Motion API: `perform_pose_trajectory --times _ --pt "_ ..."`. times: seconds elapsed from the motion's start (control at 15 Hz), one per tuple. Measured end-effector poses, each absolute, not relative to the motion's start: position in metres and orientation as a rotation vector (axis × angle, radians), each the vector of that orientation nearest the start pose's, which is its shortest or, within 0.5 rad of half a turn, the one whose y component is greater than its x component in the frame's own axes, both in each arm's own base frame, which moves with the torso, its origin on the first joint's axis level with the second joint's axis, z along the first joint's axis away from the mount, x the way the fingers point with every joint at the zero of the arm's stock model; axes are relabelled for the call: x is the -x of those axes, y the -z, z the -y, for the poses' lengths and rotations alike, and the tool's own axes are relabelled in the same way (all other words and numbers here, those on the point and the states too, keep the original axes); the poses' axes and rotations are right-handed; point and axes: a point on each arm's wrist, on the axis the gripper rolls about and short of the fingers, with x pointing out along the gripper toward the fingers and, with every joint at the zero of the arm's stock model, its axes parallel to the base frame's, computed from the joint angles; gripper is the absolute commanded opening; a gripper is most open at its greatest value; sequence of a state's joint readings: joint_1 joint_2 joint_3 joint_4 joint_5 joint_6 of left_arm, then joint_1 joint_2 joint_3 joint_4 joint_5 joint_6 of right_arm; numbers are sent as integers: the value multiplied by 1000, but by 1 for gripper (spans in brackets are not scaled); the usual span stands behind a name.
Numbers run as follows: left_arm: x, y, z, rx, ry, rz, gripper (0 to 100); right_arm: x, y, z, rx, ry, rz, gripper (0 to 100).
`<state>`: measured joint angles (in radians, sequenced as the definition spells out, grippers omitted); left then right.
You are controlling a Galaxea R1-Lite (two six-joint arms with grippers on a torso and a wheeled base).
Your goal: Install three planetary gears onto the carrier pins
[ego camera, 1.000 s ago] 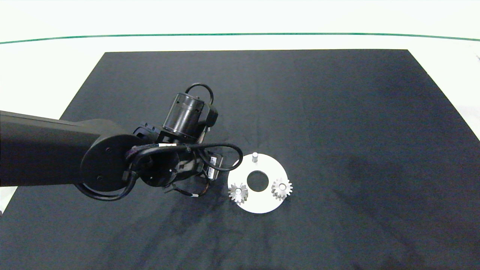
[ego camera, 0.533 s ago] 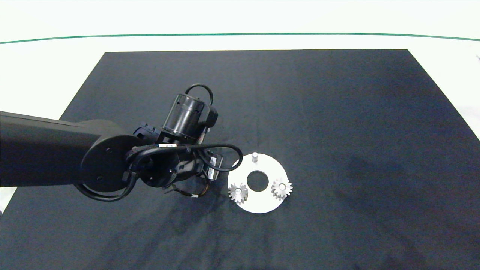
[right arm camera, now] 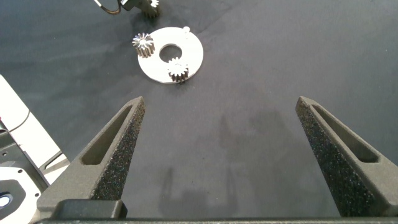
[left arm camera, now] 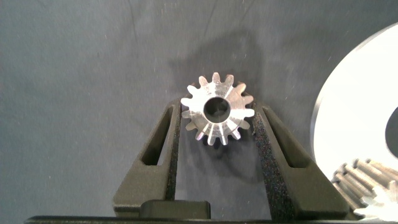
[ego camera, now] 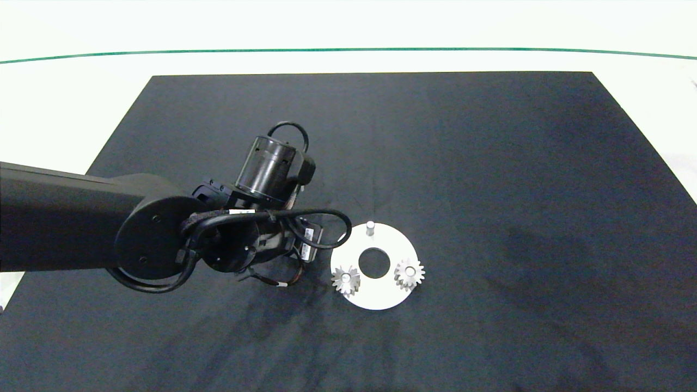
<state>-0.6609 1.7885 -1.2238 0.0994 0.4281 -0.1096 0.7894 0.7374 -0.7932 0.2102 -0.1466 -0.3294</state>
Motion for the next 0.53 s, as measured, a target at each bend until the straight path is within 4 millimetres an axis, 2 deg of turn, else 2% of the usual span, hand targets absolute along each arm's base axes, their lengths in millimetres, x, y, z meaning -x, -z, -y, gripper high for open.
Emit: perform_pose_trajectory --times 0.53 --pt "-262 -208 196 -219 227 -553 18 -37 -271 -33 388 -658 -34 100"
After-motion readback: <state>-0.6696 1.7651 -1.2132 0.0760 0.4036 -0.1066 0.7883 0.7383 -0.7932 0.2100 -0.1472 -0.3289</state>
